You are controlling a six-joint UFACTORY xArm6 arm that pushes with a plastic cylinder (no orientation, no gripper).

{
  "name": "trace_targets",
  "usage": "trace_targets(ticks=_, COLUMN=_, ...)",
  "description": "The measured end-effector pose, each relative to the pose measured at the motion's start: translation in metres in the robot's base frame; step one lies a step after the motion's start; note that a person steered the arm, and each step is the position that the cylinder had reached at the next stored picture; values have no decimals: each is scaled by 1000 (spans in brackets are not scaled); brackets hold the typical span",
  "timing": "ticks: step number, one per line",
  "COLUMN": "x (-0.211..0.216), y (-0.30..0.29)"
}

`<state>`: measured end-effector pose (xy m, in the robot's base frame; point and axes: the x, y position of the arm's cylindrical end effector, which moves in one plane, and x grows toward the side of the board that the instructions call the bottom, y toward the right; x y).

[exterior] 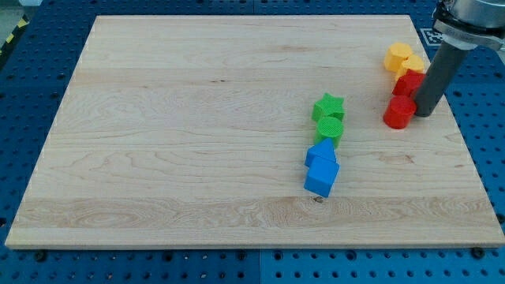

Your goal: Push the red circle to the right side of the green star

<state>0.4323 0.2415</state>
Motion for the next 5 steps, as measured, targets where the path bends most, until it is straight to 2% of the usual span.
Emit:
trace_targets(ticks=2, x=29, y=-10)
trace_targets(ticks=5, x=26, y=-56)
